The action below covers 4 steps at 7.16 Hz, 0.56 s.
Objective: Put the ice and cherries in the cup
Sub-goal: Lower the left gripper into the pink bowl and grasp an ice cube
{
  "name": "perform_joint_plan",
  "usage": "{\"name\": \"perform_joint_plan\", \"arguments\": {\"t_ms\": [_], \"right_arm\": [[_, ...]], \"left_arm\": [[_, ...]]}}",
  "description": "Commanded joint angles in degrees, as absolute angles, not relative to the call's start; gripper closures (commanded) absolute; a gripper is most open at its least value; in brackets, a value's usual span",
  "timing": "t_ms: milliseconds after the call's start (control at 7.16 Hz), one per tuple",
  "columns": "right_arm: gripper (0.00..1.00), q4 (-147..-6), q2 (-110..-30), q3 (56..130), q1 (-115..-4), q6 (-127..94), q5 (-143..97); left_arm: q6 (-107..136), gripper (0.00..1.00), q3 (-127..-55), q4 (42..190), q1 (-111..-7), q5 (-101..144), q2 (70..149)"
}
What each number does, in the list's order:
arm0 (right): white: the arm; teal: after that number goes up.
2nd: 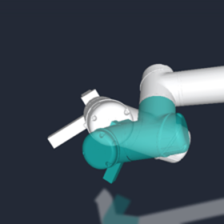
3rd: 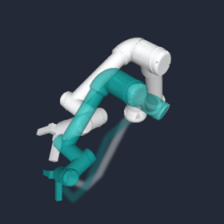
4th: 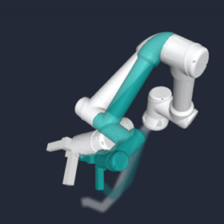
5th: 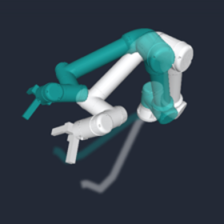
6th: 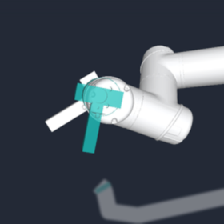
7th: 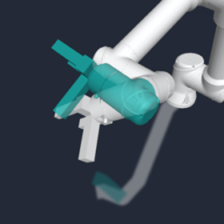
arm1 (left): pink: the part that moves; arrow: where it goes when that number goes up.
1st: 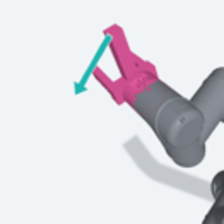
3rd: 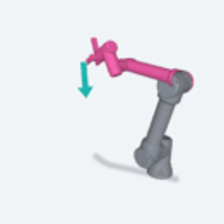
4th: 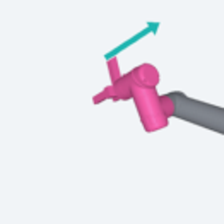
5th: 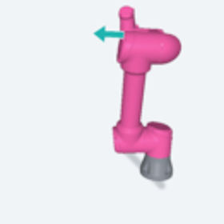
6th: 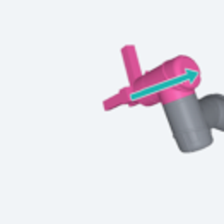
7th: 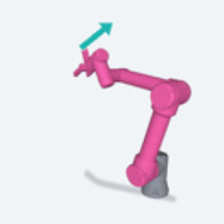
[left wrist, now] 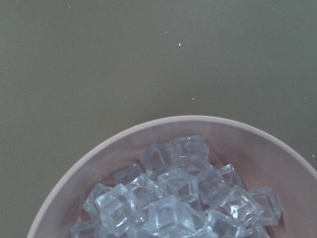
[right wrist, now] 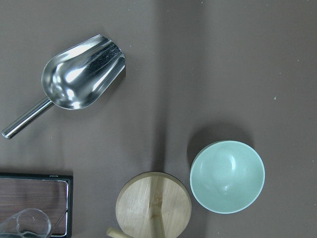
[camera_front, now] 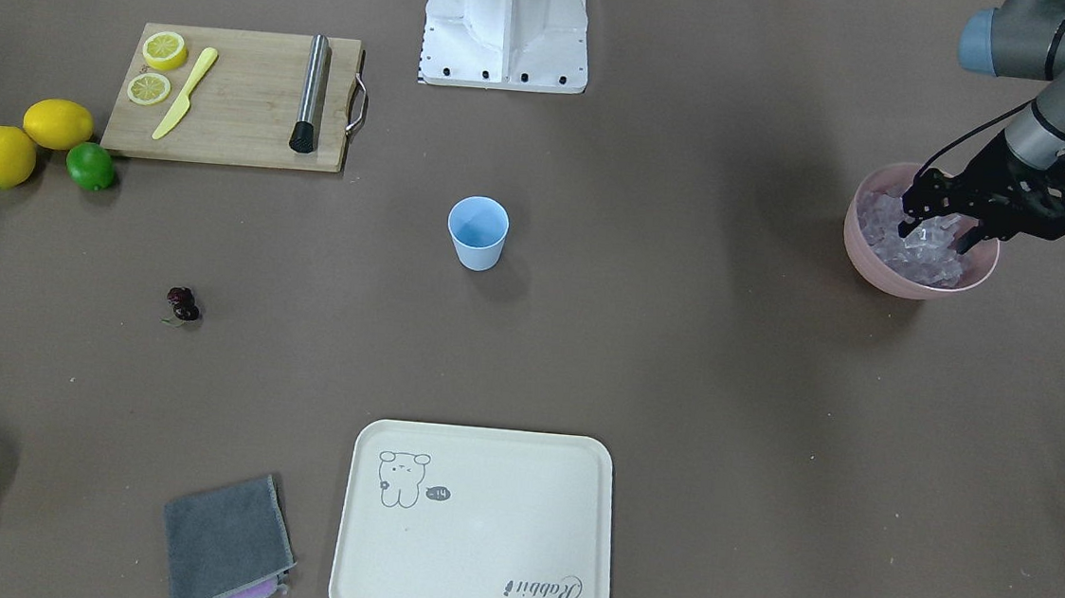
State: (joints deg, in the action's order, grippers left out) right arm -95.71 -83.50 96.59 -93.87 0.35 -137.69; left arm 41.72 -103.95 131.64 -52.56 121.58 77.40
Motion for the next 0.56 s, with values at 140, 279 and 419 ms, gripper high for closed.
{"name": "perform_joint_plan", "arguments": {"t_ms": [140, 279, 419], "right_arm": [[0.00, -95.71, -83.50, 96.50, -94.31, 0.35, -137.72], [0.00, -95.80, -83.50, 96.42, -94.31, 0.35, -137.72], [0.00, -95.71, -83.50, 96.42, -94.31, 0.35, -137.72]], "left_arm": [[41.92, 0.42, -104.15, 131.66, -52.56, 121.64, 77.43], [41.92, 0.42, -104.15, 131.66, -52.56, 121.64, 77.43], [41.92, 0.58, -104.15, 131.66, -52.56, 121.64, 77.43]]}}
